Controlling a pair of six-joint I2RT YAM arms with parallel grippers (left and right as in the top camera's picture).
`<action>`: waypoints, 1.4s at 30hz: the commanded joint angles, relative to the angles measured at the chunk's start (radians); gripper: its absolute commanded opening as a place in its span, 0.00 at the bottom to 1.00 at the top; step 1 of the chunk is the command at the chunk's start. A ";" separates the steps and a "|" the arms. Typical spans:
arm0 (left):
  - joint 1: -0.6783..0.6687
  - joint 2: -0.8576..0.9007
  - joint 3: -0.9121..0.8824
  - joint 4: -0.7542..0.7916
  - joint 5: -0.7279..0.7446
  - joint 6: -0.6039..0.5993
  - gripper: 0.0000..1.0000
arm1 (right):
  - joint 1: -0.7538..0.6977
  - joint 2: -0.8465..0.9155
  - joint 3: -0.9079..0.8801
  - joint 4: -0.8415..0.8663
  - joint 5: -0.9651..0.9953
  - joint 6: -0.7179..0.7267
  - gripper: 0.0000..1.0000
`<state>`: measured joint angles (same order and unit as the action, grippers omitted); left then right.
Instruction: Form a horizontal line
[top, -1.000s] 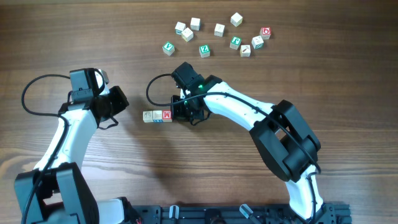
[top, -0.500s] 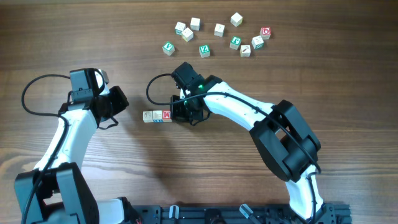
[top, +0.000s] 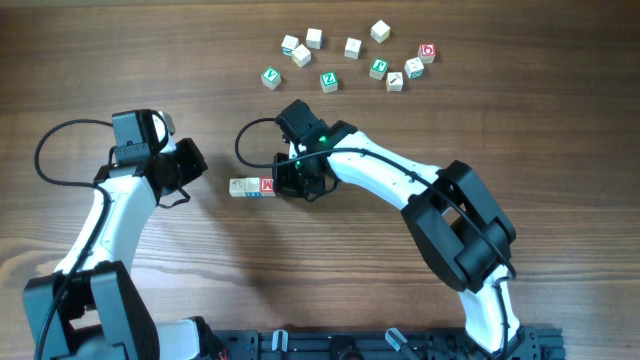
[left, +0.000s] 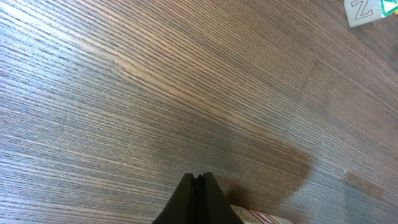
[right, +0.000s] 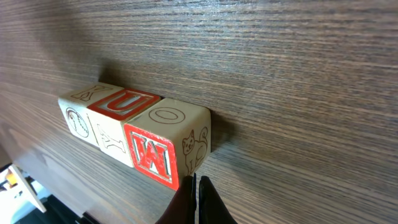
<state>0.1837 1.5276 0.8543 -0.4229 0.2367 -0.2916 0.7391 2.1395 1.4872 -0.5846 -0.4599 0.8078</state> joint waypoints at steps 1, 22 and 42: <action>0.004 -0.014 0.018 0.000 0.015 -0.008 0.04 | 0.004 0.017 -0.004 0.013 -0.036 0.008 0.05; 0.004 -0.014 0.018 -0.001 0.008 -0.008 0.04 | 0.003 0.017 -0.003 0.006 -0.040 0.032 0.04; 0.003 -0.014 0.018 -0.001 0.009 -0.008 0.04 | 0.030 0.006 -0.003 0.015 0.116 0.041 0.04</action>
<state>0.1837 1.5276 0.8543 -0.4232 0.2367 -0.2916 0.7582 2.1395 1.4872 -0.5770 -0.3759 0.8375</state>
